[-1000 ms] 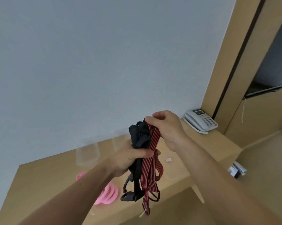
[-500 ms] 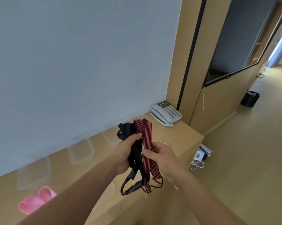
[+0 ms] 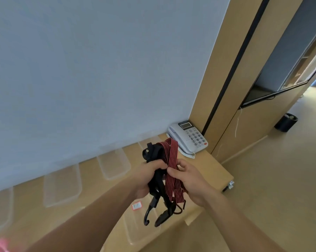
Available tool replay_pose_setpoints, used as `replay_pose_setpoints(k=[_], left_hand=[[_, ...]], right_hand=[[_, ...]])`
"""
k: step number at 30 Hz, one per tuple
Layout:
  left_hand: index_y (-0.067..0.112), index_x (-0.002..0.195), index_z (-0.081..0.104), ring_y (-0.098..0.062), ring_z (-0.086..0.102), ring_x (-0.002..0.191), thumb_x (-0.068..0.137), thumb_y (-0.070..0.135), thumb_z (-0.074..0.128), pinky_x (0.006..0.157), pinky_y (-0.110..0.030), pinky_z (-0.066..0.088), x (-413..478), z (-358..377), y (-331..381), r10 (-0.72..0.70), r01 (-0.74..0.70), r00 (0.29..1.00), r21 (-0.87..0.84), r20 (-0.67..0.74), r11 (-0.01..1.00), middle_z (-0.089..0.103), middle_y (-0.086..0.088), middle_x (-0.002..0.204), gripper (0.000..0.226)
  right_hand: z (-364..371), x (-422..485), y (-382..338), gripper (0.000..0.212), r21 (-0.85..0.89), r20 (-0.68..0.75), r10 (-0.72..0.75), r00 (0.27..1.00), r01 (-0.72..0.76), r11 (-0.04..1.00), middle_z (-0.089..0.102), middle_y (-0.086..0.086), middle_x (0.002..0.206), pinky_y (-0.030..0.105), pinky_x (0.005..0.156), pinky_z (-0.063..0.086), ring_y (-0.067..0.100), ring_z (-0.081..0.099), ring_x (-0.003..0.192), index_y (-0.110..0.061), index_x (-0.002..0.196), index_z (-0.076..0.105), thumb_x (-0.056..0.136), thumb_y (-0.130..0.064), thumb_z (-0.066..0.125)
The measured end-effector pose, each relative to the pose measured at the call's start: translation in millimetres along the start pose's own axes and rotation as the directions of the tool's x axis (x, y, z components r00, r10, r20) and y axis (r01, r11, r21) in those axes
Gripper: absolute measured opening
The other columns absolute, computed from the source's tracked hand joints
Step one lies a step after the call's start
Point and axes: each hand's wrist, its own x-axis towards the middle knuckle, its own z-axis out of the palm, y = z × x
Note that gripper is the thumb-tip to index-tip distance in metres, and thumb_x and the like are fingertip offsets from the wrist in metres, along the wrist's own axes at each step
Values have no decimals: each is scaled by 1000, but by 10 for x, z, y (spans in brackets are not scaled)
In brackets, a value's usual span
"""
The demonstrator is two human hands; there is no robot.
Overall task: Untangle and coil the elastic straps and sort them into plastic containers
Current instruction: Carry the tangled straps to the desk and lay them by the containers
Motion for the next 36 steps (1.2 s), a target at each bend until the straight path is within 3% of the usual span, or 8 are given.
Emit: replay_pose_setpoints(k=[3, 5, 8, 14, 21, 28, 31, 36], left_hand=[[0, 117, 65, -26, 62, 83, 88, 15, 62, 86, -48, 55, 159, 5, 69, -51, 50, 999, 46, 20, 998, 65, -15, 99, 32], [4, 111, 65, -18, 60, 72, 89, 18, 61, 66, -33, 55, 249, 2, 115, -85, 83, 995, 60, 47, 995, 61, -9, 91, 27], [13, 114, 62, -20, 56, 77, 90, 22, 60, 67, -32, 56, 410, -15, 152, -103, 102, 994, 13, 45, 995, 55, -6, 89, 25], [3, 92, 58, -29, 62, 62, 85, 17, 70, 60, -38, 53, 677, -92, -49, -127, 116, 938, -55, -321, 992, 60, -10, 69, 20], [2, 96, 62, -30, 65, 60, 82, 18, 79, 58, -39, 55, 776, 162, -335, -198, 146, 844, -141, -498, 979, 63, -11, 70, 27], [1, 98, 63, -30, 66, 61, 82, 18, 79, 55, -34, 55, 688, 196, -496, -219, 137, 739, -176, -637, 975, 62, -11, 73, 28], [1, 97, 62, -29, 65, 55, 83, 16, 77, 50, -32, 55, 624, 165, -543, -230, 131, 694, -195, -682, 972, 61, -11, 70, 25], [0, 104, 60, -29, 63, 56, 87, 17, 73, 49, -32, 54, 515, 39, -580, -250, 107, 661, -241, -707, 965, 59, -14, 75, 27]], right_hand=[[-81, 189, 3, 14, 4, -5, 5, 1000, -5, 1000, 75, 12, 95, 31, 57, 57, 27, 74, 81, -15, 106, 65, 92, -13, 66], [-149, 319, 26, 12, -1, -2, 3, 1000, -3, 1000, 76, 8, 90, 27, 56, 56, 26, 74, 76, -15, 103, 67, 92, -11, 67], [-351, 579, 33, 15, -62, -13, -2, 1000, 1, 998, 76, 7, 94, 29, 64, 56, 23, 73, 81, -18, 103, 70, 90, -11, 69], [-1014, 1232, 91, 10, -165, 15, 151, 988, -147, 975, 77, 1, 83, 32, 63, 54, 15, 71, 74, -14, 99, 68, 89, -13, 70], [-1398, 1993, 461, 11, -304, 102, 288, 952, -246, 920, 74, 9, 89, 29, 56, 53, 22, 71, 75, -13, 98, 66, 88, -11, 71], [-1435, 2238, 763, 22, -579, 132, 158, 979, -54, 814, 69, -3, 95, 38, 79, 57, 16, 67, 85, -18, 107, 61, 90, -30, 68], [-1405, 2188, 767, 47, -713, 131, 68, 989, 46, 700, 62, 5, 121, 39, 94, 50, 24, 60, 110, -10, 128, 53, 90, -36, 65], [-1273, 1960, 582, 57, -829, 189, -368, 910, 349, 436, 47, 12, 142, 42, 111, 37, 28, 44, 132, -5, 140, 45, 89, -22, 66]])
